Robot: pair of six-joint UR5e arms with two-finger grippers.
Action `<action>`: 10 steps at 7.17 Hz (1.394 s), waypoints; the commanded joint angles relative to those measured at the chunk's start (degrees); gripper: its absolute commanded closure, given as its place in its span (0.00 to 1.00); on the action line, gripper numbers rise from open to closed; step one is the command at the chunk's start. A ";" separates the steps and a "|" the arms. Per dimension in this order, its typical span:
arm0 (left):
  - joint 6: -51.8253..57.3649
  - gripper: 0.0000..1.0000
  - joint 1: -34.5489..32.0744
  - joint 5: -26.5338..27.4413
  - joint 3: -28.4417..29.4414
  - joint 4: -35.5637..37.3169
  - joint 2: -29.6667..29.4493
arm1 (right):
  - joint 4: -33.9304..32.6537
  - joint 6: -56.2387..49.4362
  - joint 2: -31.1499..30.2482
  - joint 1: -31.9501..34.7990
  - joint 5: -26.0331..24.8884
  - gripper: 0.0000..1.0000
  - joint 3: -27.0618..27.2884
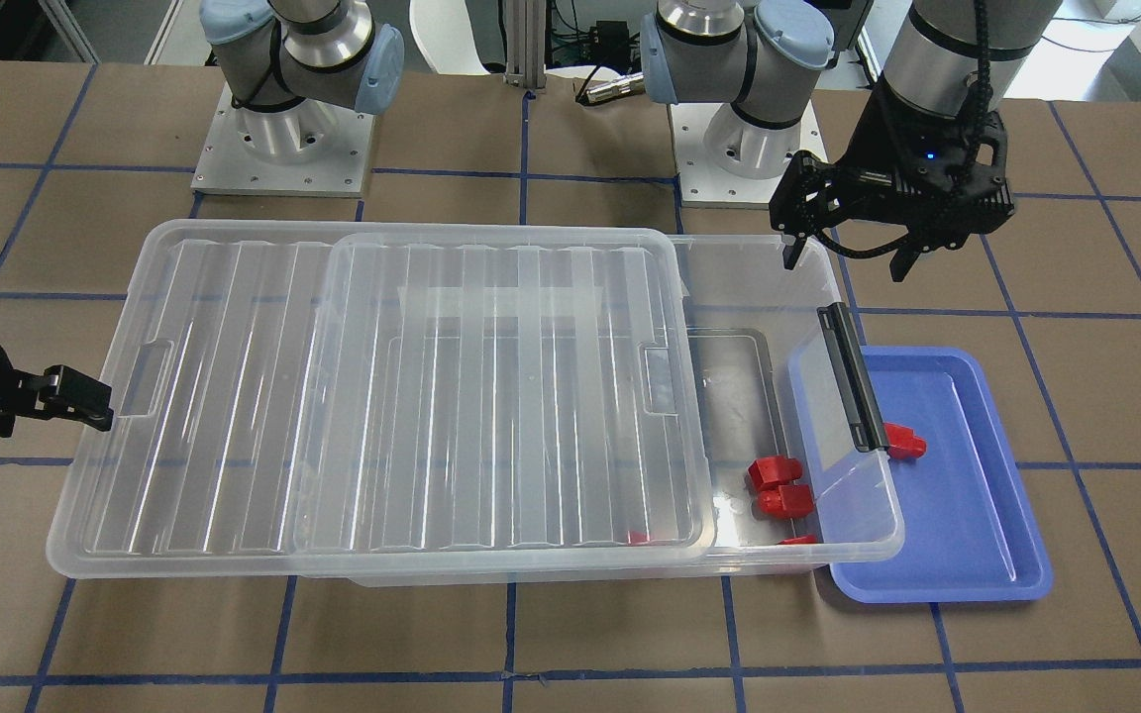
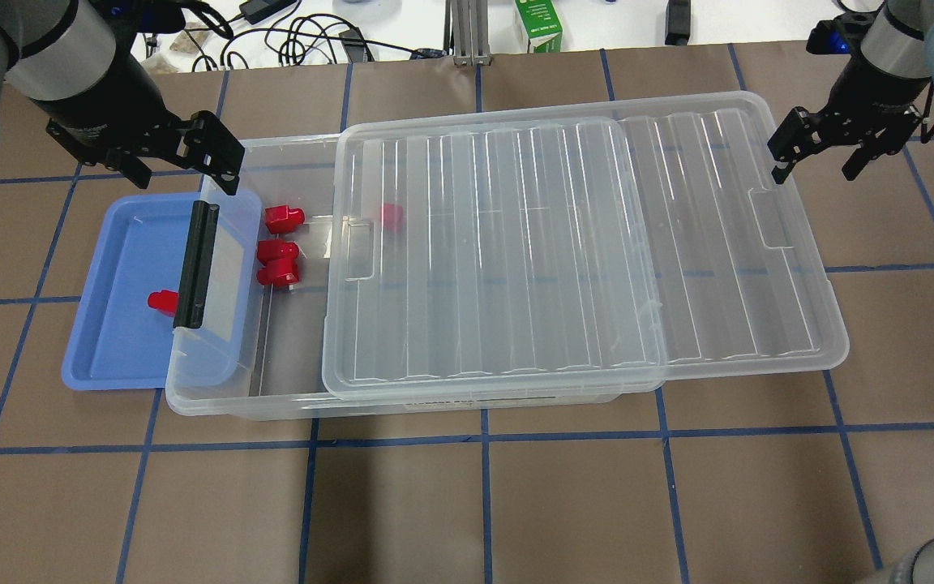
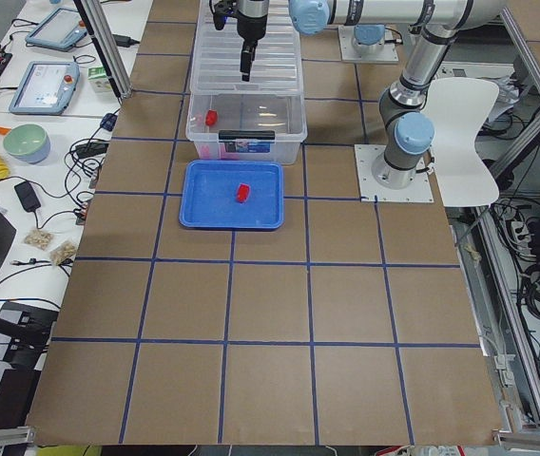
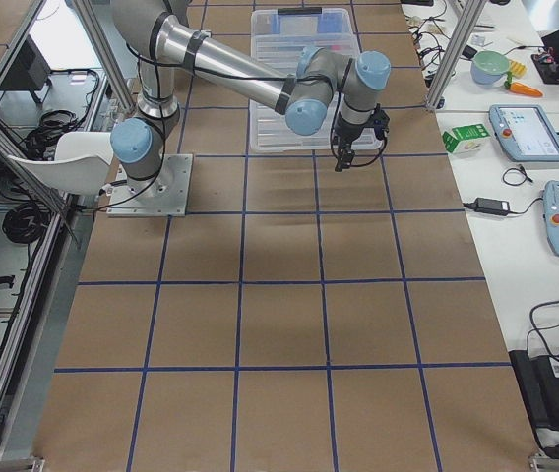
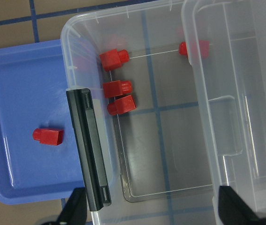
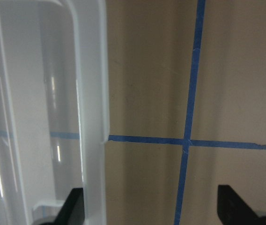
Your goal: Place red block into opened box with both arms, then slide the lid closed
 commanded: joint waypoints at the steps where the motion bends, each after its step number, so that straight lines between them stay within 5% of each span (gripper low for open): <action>1: 0.04 0.00 0.00 0.02 0.00 0.09 -0.01 | 0.01 -1.15 0.00 -0.72 -0.07 0.00 0.07; 10: 0.04 0.00 -0.09 0.02 0.00 0.00 -0.01 | 0.45 -1.33 -0.17 -1.51 -0.33 0.00 0.16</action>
